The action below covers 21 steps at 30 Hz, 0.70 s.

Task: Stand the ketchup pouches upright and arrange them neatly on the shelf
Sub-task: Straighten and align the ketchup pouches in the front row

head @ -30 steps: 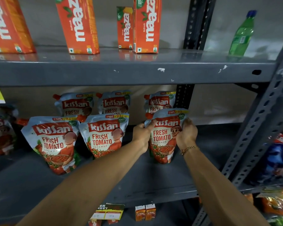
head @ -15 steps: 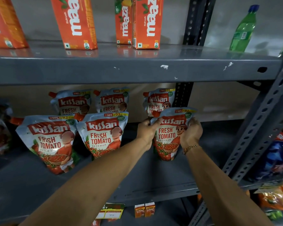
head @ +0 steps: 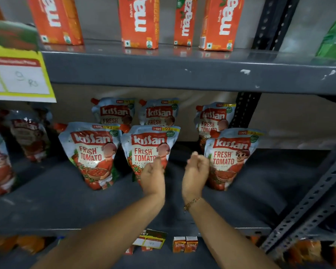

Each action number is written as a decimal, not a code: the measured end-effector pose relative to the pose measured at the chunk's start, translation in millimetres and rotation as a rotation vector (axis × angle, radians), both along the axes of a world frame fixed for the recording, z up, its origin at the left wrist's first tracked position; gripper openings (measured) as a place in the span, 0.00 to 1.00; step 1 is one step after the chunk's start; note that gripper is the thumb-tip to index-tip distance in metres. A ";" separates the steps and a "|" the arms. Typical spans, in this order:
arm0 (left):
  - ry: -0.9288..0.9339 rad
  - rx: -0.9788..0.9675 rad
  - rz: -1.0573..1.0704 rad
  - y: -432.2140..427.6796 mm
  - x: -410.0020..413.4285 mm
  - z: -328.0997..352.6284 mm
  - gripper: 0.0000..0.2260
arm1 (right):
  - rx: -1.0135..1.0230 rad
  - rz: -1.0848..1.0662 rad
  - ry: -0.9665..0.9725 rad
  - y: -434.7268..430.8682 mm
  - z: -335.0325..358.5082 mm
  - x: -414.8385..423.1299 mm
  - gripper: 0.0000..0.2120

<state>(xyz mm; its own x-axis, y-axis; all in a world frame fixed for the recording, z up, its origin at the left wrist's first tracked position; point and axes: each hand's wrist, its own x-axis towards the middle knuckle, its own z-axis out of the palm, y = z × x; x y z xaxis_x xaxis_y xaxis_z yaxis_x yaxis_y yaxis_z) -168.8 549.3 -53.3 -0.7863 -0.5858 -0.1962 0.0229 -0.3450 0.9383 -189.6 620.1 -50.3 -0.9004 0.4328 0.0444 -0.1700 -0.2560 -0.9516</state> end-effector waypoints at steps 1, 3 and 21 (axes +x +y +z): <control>-0.036 -0.009 0.050 -10.2 0.5 -2.5 0.10 | 0.019 0.077 -0.004 -8.8 3.4 -1.3 0.06; -0.075 -0.076 0.157 -30.0 -1.0 -3.9 0.18 | -0.001 0.185 -0.018 -20.6 11.6 -8.5 0.08; -0.040 -0.061 -0.012 -62.5 -35.1 25.1 0.22 | -0.290 0.295 0.006 -23.1 33.2 -37.4 0.10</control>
